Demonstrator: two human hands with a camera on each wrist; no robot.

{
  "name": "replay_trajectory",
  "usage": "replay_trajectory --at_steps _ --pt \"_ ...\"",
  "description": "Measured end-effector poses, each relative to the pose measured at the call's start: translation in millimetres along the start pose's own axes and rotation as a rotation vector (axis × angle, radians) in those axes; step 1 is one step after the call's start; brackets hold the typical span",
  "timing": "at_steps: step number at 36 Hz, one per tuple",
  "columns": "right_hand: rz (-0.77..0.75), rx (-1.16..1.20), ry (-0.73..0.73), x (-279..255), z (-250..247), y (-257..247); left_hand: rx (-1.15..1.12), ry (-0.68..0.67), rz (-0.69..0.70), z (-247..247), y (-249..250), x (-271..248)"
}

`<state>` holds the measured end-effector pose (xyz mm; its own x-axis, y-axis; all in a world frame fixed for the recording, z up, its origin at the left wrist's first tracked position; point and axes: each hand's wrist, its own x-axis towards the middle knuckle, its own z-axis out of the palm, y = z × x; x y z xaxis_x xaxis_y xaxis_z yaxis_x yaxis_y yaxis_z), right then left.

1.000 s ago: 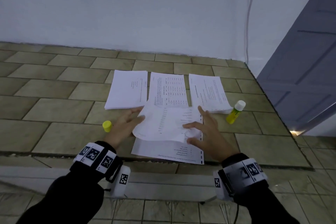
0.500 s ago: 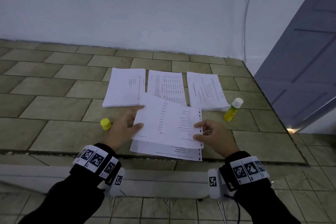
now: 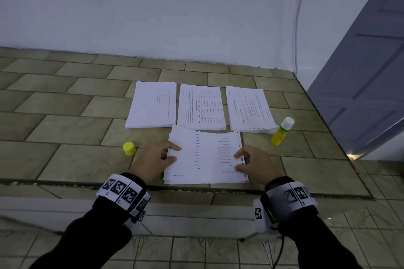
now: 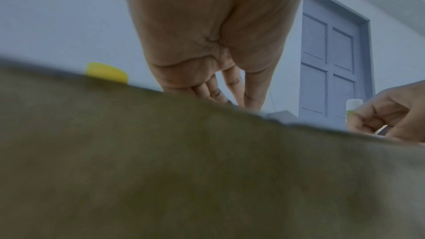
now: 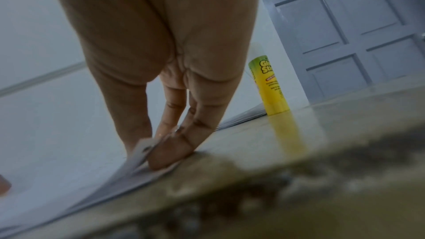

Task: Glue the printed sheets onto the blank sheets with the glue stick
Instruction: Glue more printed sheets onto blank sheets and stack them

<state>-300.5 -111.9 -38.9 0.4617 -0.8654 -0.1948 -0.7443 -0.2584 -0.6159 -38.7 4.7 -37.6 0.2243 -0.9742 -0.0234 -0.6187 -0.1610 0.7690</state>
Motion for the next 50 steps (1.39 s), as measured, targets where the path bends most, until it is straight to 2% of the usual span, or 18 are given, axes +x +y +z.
replay_trajectory --at_steps 6,12,29,36,50 --pt "-0.030 -0.045 -0.028 3 -7 2 -0.023 0.032 -0.014 -1 -2 -2" --pt "-0.066 -0.122 -0.043 5 -9 4 0.051 0.056 -0.017 1 -16 4" --pt "-0.075 0.003 -0.061 6 -13 13 0.052 0.039 -0.043 3 -30 8" --pt "-0.076 0.057 -0.118 6 -16 17 0.046 0.034 -0.055 4 -33 8" --pt "-0.089 0.095 -0.109 3 -14 20 0.047 0.042 -0.055 3 -32 5"
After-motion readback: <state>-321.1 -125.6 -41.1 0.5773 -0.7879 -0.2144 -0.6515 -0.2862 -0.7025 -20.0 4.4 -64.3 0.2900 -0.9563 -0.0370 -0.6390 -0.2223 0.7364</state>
